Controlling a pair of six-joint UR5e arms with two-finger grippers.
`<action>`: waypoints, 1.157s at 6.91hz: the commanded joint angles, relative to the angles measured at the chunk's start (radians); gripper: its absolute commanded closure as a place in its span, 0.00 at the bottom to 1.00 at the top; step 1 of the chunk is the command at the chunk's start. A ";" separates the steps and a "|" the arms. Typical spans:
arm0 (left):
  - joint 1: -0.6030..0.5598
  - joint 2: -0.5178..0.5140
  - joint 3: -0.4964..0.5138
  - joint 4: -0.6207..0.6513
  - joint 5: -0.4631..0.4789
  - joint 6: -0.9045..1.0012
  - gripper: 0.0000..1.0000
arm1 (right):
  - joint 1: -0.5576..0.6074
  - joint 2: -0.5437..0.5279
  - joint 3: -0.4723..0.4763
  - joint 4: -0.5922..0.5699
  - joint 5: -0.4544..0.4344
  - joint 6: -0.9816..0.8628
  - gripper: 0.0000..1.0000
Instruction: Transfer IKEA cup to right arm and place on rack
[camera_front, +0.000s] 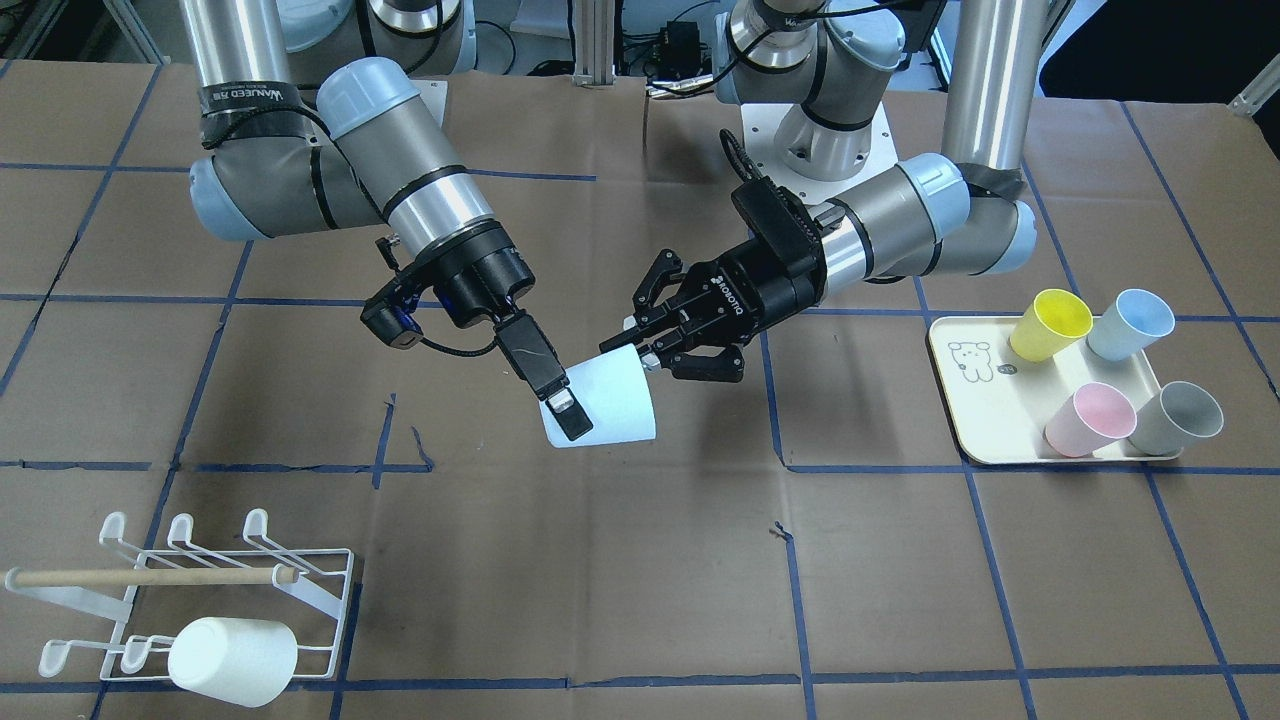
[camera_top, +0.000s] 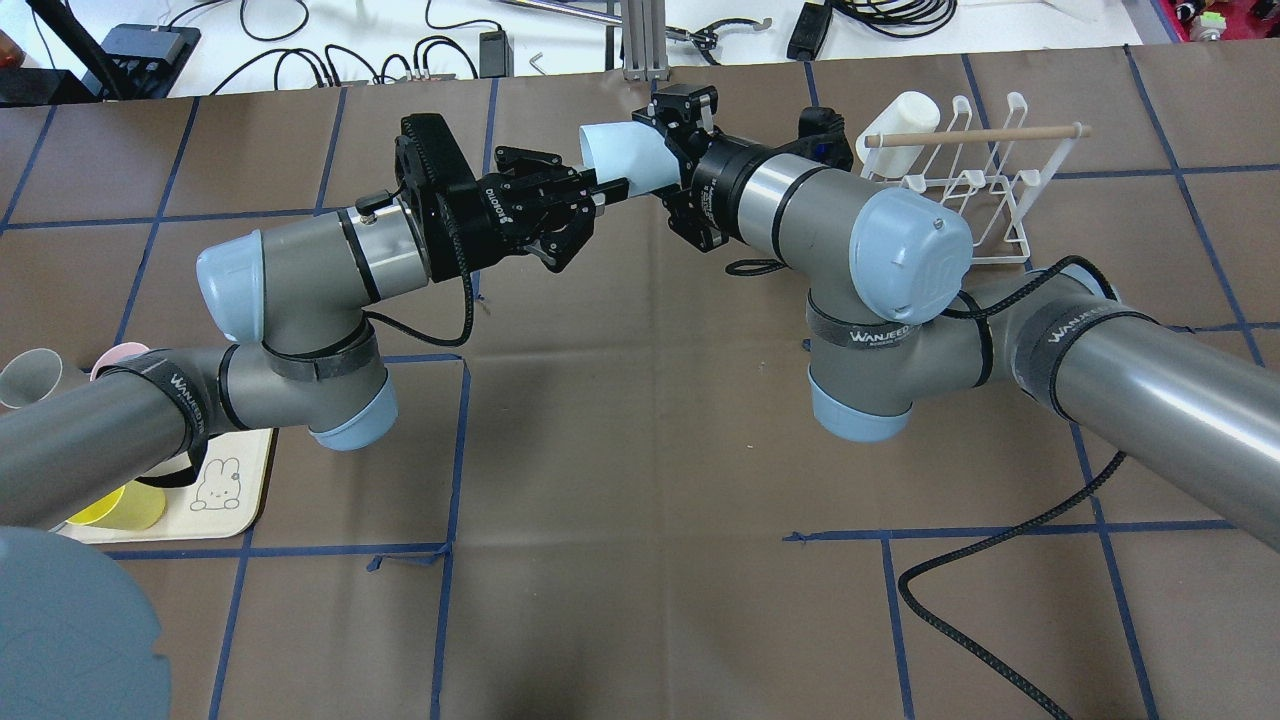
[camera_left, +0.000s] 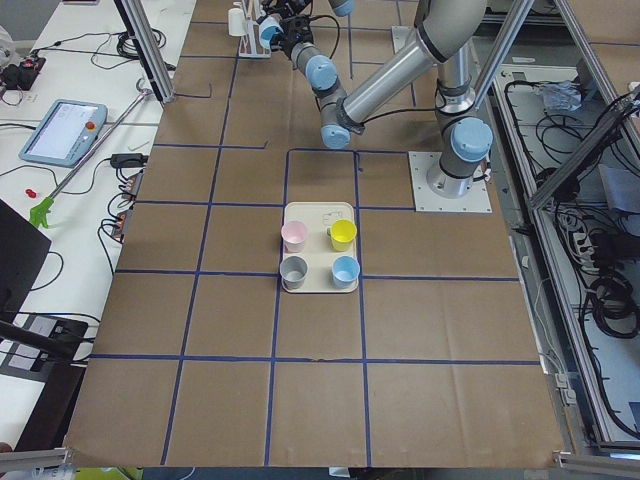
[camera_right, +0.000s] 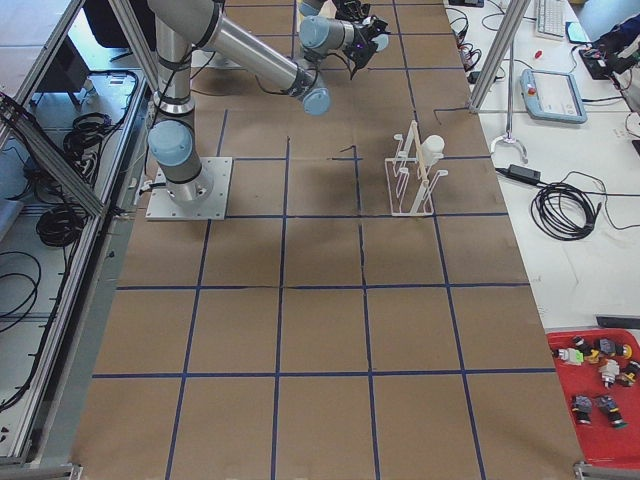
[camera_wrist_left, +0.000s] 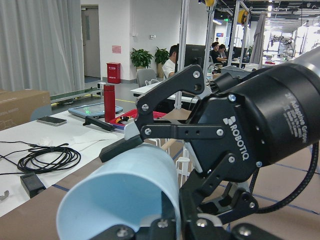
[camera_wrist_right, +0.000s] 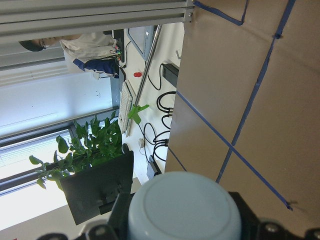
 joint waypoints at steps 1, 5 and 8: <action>0.000 0.000 0.001 0.024 0.006 -0.047 0.32 | 0.000 -0.002 0.000 0.001 0.000 0.000 0.48; 0.024 0.007 -0.005 0.073 0.007 -0.092 0.01 | -0.026 0.004 -0.024 -0.002 0.005 -0.005 0.59; 0.141 0.011 -0.007 0.076 -0.010 -0.093 0.01 | -0.211 -0.002 -0.075 -0.007 0.096 -0.059 0.74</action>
